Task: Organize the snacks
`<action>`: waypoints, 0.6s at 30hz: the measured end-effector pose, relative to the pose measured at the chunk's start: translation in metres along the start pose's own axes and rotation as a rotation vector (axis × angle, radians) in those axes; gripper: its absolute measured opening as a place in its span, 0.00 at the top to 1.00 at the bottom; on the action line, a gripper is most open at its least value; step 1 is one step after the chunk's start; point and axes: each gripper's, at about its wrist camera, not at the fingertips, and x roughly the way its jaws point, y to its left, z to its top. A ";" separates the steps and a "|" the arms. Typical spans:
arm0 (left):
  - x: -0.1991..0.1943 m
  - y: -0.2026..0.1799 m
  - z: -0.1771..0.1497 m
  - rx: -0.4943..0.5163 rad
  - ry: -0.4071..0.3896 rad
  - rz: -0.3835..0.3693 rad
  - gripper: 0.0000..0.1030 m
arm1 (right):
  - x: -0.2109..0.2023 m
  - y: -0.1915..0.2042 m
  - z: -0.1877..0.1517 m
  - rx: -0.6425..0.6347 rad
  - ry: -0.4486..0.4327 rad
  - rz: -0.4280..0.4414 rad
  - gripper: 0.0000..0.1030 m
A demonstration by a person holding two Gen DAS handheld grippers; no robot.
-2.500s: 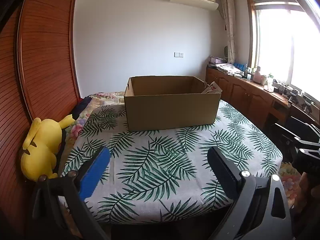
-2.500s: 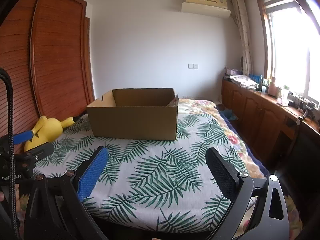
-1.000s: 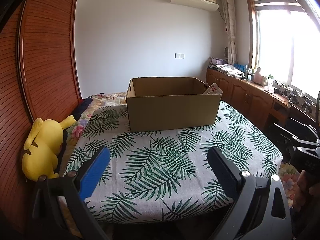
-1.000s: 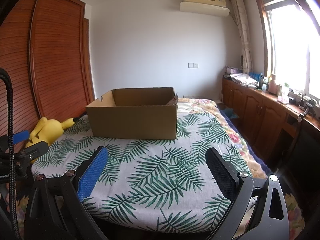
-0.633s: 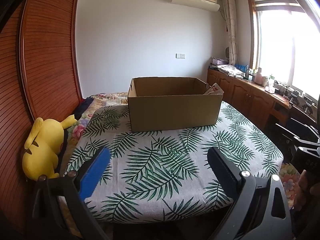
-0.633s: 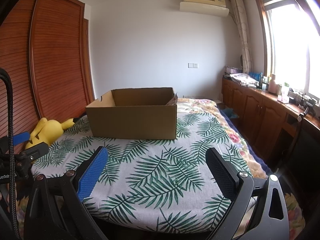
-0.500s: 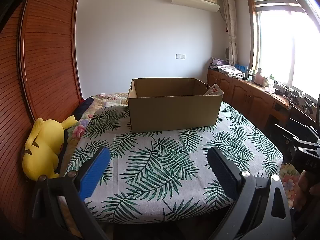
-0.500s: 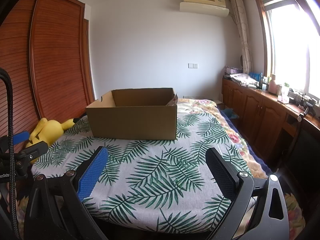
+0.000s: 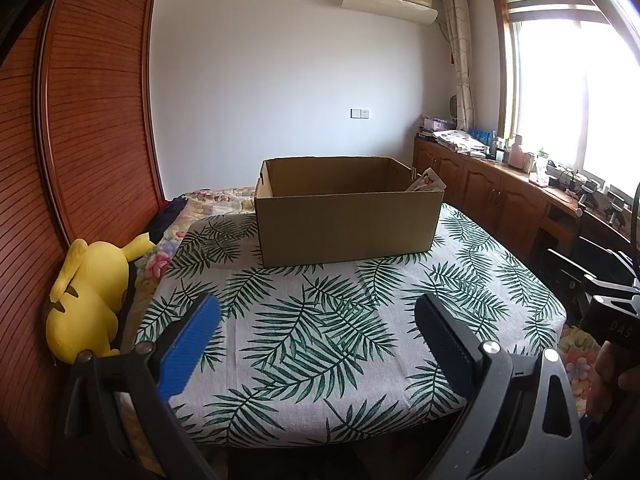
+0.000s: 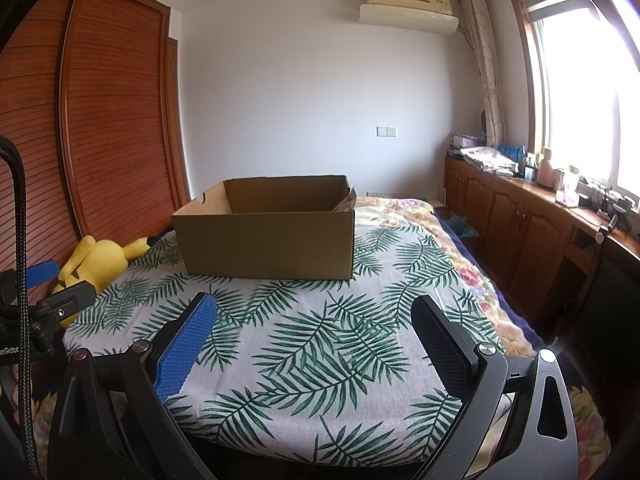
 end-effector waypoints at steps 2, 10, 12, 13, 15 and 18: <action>-0.001 0.000 0.000 -0.001 -0.002 -0.002 0.04 | 0.000 0.000 0.000 0.001 0.000 0.001 0.04; -0.002 0.001 0.001 -0.001 -0.003 -0.001 0.04 | 0.000 0.001 0.000 -0.001 -0.002 0.000 0.04; -0.002 0.001 0.001 -0.001 -0.005 0.000 0.04 | 0.000 0.001 0.000 0.000 -0.001 0.000 0.04; -0.002 0.001 0.001 -0.001 -0.005 0.000 0.04 | 0.000 0.001 0.000 0.000 -0.001 0.000 0.04; -0.003 0.001 0.001 -0.002 -0.008 0.001 0.04 | 0.000 0.001 0.000 -0.001 -0.002 0.000 0.04; -0.003 0.001 0.002 -0.004 -0.009 0.000 0.04 | -0.001 0.001 0.001 -0.003 -0.003 0.001 0.04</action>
